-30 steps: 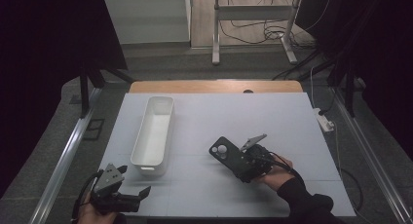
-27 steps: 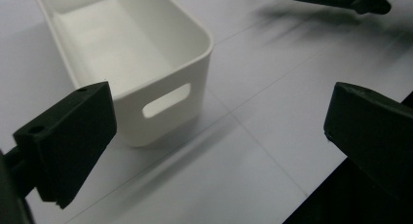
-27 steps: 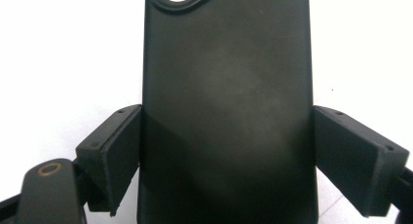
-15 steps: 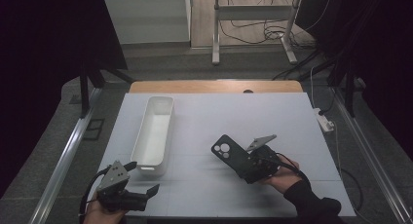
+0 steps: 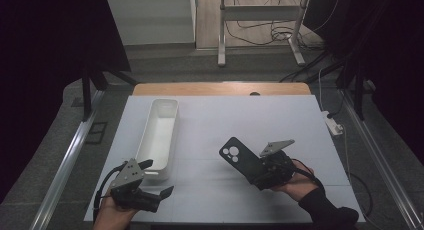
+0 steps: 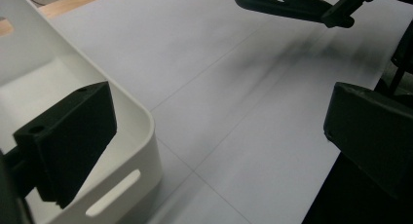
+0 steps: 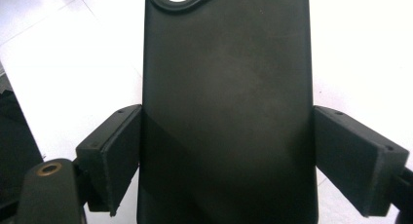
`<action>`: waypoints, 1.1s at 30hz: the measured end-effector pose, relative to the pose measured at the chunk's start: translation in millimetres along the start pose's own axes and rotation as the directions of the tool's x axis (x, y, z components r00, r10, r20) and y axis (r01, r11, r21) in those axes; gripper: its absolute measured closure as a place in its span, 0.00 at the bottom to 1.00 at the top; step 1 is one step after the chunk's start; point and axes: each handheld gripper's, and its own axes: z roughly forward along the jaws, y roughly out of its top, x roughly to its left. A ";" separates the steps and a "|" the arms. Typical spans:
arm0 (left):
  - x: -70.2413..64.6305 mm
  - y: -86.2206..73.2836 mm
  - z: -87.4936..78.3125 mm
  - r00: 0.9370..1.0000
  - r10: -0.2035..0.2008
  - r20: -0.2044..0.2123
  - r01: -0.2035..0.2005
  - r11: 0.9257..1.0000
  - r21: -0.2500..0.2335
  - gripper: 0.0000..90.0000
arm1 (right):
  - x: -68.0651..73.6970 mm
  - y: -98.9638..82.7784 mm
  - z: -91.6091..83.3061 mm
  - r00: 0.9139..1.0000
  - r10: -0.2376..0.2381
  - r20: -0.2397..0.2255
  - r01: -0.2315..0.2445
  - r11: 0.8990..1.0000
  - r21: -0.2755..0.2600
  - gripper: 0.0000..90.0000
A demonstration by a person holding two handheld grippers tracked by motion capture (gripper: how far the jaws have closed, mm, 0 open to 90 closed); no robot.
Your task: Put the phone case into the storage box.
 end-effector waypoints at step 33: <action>4.6 40.7 45.1 0.989 0.069 0.134 -0.065 0.997 -0.034 0.00 | -2.8 -21.5 -38.1 0.999 0.026 -0.045 -0.031 0.994 -0.103 0.16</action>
